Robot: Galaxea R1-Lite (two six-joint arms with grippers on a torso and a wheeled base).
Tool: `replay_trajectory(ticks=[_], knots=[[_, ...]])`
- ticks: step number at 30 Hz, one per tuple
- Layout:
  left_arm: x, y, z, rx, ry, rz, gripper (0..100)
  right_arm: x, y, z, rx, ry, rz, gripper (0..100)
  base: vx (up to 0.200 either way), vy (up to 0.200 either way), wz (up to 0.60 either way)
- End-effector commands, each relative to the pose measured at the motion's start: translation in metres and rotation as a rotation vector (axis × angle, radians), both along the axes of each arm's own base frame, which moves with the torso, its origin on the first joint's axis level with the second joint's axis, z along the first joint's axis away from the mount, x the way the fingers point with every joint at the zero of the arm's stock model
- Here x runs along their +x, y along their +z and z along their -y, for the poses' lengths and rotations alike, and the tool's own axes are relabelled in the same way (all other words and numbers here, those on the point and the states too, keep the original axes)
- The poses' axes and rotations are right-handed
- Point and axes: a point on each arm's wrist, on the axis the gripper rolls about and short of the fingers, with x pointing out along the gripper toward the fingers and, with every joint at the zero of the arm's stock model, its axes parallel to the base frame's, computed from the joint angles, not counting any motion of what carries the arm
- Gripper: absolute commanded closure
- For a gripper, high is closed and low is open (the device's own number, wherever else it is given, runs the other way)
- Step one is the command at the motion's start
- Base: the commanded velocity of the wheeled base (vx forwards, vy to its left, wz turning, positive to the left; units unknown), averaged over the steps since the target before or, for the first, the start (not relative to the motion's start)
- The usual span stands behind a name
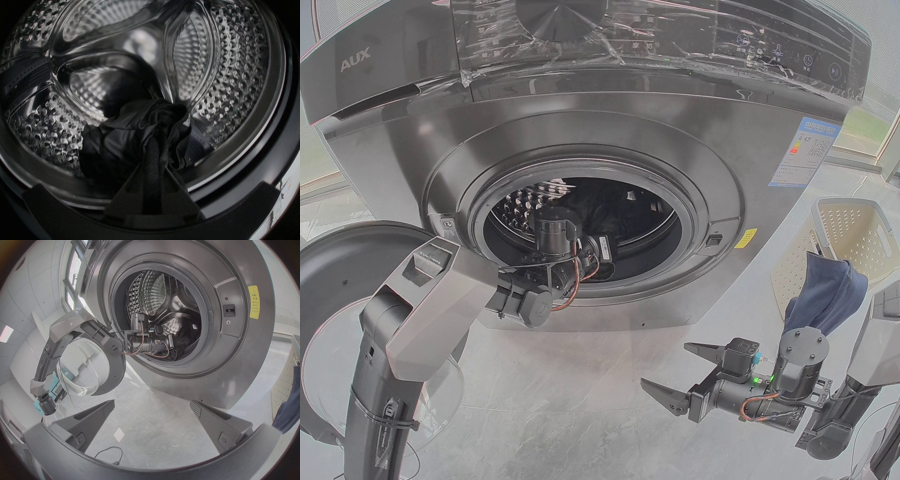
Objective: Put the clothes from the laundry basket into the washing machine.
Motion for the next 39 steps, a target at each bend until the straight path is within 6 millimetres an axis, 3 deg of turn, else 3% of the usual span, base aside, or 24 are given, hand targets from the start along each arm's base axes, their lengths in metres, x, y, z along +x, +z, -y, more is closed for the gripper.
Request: replay_trajectory(ticks=[1, 8, 10, 20, 21, 34, 37, 39], knots=[[0.012, 0.015, 0.006, -0.073, 0.007, 0.074, 100, 0.001, 0.0, 0.0, 0.001, -0.001, 0.001, 0, 0.0, 0.0, 0.0], [0.029, 0.047, 0.007, -0.237, 0.049, 0.213, 100, 0.002, 0.001, -0.001, 0.007, -0.001, 0.007, 0, 0.0, 0.0, 0.0], [0.035, 0.036, 0.002, -0.23, 0.079, 0.206, 100, 0.002, 0.001, -0.002, 0.006, 0.001, 0.006, 0, 0.0, 0.0, 0.0], [0.037, 0.034, -0.001, -0.224, 0.087, 0.242, 100, 0.001, 0.001, -0.001, 0.004, -0.001, 0.005, 0, 0.0, 0.0, 0.0], [0.037, 0.034, -0.001, -0.224, 0.087, 0.242, 0, 0.001, 0.001, -0.001, 0.004, -0.001, 0.005, 0, 0.0, 0.0, 0.0], [0.026, 0.048, 0.004, -0.205, 0.075, 0.242, 0, 0.001, 0.001, -0.001, 0.006, -0.001, 0.006, 0, 0.0, 0.0, 0.0], [0.022, 0.043, 0.002, -0.159, 0.076, 0.209, 0, 0.001, 0.001, -0.001, 0.006, -0.001, 0.006, 0, 0.0, 0.0, 0.0], [0.012, 0.027, -0.003, -0.07, 0.063, 0.122, 0, 0.001, 0.001, -0.001, 0.006, -0.001, 0.006, 0, 0.0, 0.0, 0.0]])
